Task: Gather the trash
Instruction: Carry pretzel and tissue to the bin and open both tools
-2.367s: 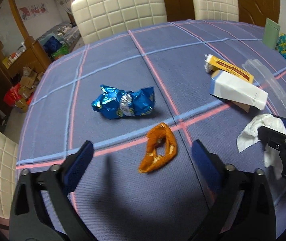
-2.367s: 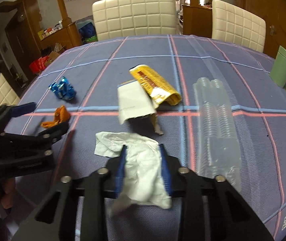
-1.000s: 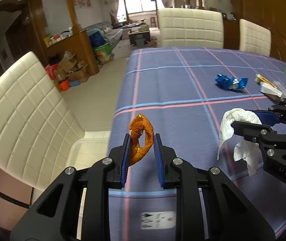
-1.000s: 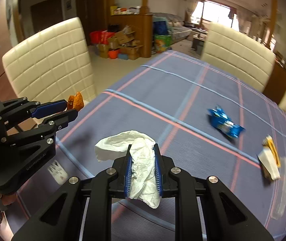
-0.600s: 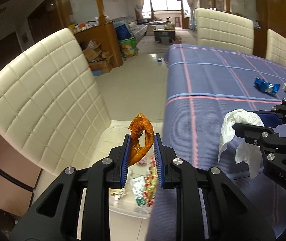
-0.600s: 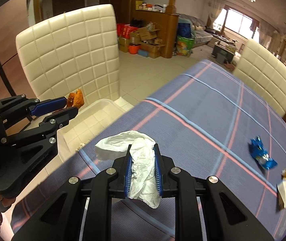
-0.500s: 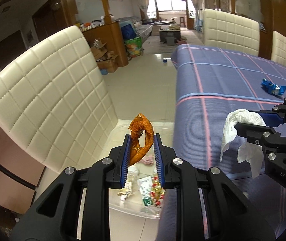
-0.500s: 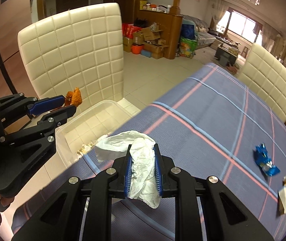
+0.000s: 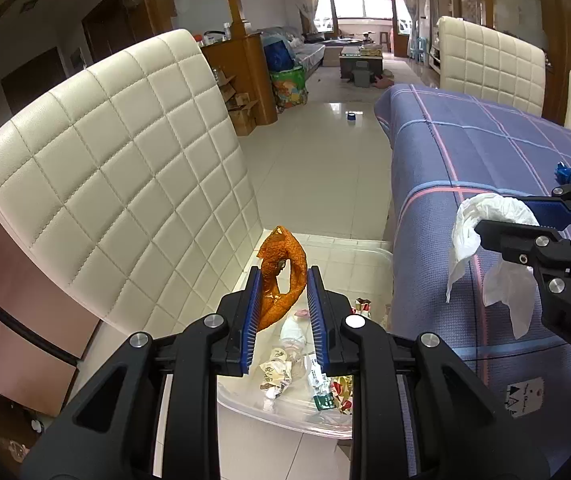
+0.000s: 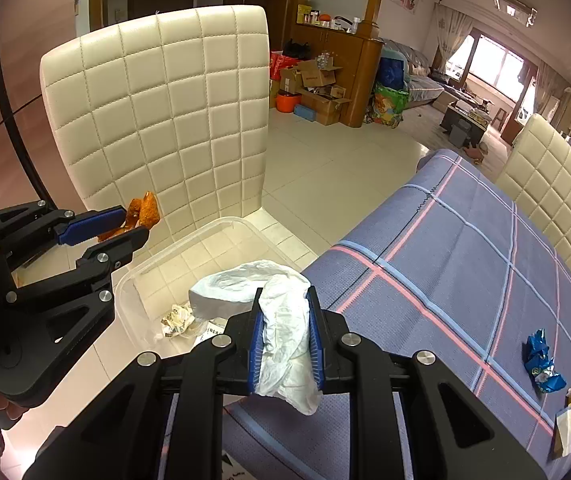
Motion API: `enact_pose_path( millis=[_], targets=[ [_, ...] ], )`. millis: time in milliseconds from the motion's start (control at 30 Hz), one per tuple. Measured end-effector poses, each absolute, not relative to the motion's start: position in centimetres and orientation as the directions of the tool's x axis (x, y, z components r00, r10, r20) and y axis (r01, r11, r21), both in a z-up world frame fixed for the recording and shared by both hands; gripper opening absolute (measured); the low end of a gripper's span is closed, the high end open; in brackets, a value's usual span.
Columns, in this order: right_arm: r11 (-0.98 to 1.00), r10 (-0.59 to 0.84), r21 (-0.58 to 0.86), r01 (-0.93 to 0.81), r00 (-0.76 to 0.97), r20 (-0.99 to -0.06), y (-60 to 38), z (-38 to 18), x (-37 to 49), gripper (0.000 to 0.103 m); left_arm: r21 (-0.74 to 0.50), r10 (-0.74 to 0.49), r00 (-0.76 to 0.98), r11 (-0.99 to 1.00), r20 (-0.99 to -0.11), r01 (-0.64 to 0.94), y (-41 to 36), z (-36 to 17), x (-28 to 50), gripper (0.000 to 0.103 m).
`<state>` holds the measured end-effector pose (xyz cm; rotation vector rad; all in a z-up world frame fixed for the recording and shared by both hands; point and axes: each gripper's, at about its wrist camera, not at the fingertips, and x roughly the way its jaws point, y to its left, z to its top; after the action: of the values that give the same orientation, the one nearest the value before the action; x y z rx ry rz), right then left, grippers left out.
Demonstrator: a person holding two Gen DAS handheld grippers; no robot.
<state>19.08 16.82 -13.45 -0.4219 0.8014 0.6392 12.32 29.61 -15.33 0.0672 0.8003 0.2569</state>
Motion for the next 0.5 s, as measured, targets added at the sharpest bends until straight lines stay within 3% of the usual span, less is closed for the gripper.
enact_pose_path(
  millis=[100,167,200,233,500],
  targets=[
    [0.740,0.358,-0.107,-0.664,0.523,-0.773,17.1,-13.8,19.4,0.019,0.140,0.249,0.668,0.967,-0.701,-0.213,30.0,-15.5,12.3,0.027],
    [0.743,0.350,-0.106,-0.661,0.518,-0.781,17.2,-14.2,19.8,0.019,0.130,0.252,0.660,0.965,-0.707,-0.229,30.6,-15.7,12.5,0.042],
    [0.743,0.347,-0.105,-0.661,0.516,-0.783,17.3,-14.3,19.9,0.019,0.135,0.268,0.656,0.960,-0.706,-0.247,30.9,-15.8,12.4,0.081],
    [0.743,0.345,-0.104,-0.661,0.512,-0.786,17.5,-14.5,20.0,0.019,0.147,0.300,0.665,0.949,-0.684,-0.278,31.1,-15.8,12.1,0.098],
    [0.732,0.346,-0.098,-0.674,0.492,-0.799,19.1,-15.5,20.6,0.020,0.230,0.370,0.680,0.929,-0.633,-0.291,31.4,-15.7,10.5,0.098]
  ],
)
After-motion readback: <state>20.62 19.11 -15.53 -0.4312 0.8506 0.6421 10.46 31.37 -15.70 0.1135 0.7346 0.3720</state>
